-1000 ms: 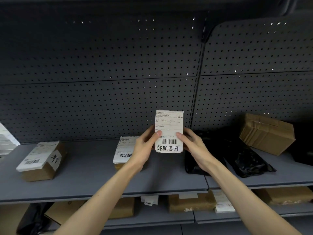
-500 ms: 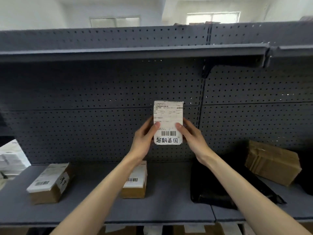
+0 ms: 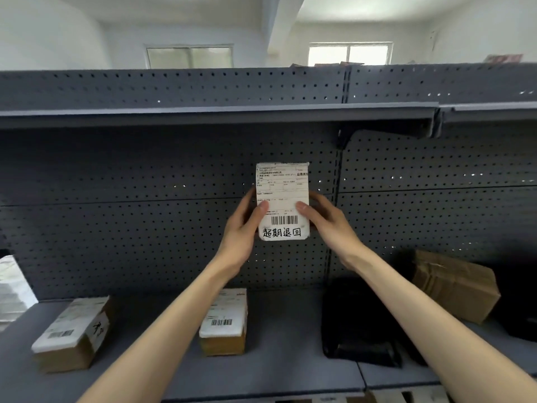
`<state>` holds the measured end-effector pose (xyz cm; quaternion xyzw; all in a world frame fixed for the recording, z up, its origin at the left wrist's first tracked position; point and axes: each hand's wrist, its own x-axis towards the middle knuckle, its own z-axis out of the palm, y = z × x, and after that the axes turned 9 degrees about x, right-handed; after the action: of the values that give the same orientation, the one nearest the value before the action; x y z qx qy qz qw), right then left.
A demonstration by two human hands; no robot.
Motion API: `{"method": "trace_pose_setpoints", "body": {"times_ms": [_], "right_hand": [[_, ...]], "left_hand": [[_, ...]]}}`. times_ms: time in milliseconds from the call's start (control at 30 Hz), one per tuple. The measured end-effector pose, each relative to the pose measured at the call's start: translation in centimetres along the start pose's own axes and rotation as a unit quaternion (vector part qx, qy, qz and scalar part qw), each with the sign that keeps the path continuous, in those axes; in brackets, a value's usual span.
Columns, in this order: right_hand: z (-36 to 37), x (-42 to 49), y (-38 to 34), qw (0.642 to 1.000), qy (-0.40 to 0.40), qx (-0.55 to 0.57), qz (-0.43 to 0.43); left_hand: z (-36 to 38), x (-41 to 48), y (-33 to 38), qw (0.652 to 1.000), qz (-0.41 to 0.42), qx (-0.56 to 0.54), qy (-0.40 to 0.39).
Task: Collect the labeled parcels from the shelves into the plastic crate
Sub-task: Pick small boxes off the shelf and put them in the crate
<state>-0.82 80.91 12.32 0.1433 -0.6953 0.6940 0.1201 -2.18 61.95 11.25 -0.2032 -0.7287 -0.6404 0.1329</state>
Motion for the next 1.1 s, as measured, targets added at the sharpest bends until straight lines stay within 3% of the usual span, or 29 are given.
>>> {"method": "trace_pose_setpoints", "body": {"times_ms": [167, 300, 433, 633, 800, 1100], "right_hand": [[-5.1, -2.0, -1.1, 0.991, 0.096, -0.083, 0.029], [-10.6, -5.2, -2.7, 0.952, 0.196, -0.229, 0.055], [-15.9, -10.5, -5.5, 0.888, 0.24, -0.38, 0.097], [-22.4, -21.1, -11.2, 0.739, 0.33, -0.552, 0.199], [-24.6, -29.6, -16.0, 0.627, 0.367, -0.616, 0.303], [-28.7, -39.5, -21.6, 0.523, 0.425, -0.641, 0.368]], "left_hand": [[3.8, 0.8, 0.1, 0.998, 0.01, -0.02, -0.061], [8.3, 1.6, 1.4, 0.989, 0.03, -0.05, -0.134], [13.6, 1.6, 3.2, 0.973, 0.045, -0.101, -0.203], [23.3, -0.7, 7.0, 0.928, 0.066, -0.166, -0.327], [30.1, -4.4, 11.3, 0.875, 0.103, -0.222, -0.418], [39.6, -10.7, 17.8, 0.795, 0.111, -0.3, -0.516]]}}
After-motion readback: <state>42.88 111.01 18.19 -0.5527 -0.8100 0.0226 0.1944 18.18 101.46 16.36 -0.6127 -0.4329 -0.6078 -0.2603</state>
